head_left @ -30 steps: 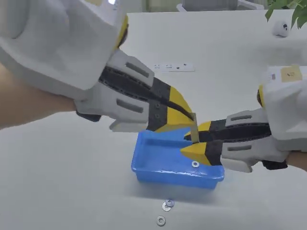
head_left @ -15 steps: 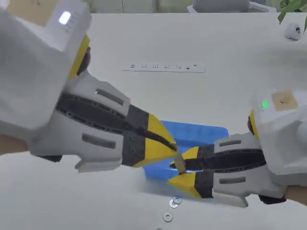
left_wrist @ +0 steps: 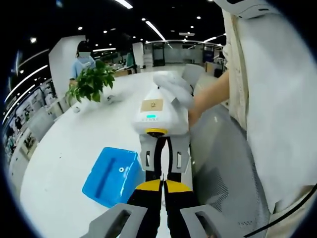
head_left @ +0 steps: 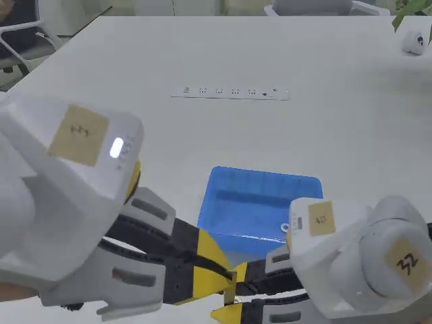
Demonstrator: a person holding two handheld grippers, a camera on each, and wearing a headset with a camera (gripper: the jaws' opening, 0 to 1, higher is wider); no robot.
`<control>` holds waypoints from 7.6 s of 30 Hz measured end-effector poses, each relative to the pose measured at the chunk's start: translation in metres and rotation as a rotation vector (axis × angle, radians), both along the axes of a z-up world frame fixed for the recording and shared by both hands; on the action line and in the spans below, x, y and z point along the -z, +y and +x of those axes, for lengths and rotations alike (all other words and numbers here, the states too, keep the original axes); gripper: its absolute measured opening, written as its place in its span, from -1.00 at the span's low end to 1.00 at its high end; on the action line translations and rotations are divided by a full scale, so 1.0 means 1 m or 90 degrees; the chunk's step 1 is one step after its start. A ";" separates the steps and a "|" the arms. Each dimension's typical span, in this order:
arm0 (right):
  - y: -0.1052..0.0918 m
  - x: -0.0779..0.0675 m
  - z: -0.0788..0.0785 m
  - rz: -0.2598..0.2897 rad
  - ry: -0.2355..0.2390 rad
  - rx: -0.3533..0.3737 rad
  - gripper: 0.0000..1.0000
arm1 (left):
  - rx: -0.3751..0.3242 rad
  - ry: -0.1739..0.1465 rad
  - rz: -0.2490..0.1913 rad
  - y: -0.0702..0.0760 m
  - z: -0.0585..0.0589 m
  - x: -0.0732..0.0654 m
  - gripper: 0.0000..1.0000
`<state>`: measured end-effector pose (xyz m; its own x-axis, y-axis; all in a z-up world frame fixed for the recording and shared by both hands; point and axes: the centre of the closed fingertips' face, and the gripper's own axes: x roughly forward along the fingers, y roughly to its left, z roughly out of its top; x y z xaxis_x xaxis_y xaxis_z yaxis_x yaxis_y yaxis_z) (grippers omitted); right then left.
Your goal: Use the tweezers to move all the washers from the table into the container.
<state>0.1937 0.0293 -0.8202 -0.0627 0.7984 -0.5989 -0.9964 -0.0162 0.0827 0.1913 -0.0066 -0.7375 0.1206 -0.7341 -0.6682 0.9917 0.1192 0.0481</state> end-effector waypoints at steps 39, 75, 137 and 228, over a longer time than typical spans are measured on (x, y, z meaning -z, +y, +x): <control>-0.005 0.026 -0.004 -0.041 0.016 -0.006 -0.78 | -0.005 0.039 0.043 0.007 0.001 0.039 -1.00; -0.026 -0.011 0.025 0.123 0.168 0.184 -0.93 | -0.525 0.045 -0.296 0.058 0.007 0.025 0.36; -0.060 0.010 0.150 0.082 0.051 0.342 -0.90 | -0.670 -0.135 -0.243 0.100 0.036 0.028 0.92; -0.033 0.021 0.068 0.061 0.113 0.282 -0.90 | -0.657 -0.124 -0.211 0.097 0.031 0.037 0.86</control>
<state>0.2621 -0.0041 -0.8415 0.2007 0.8225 -0.5322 -0.8797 0.3904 0.2715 0.2223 0.0902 -0.7741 0.8610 -0.3593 -0.3601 0.3871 0.9220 0.0055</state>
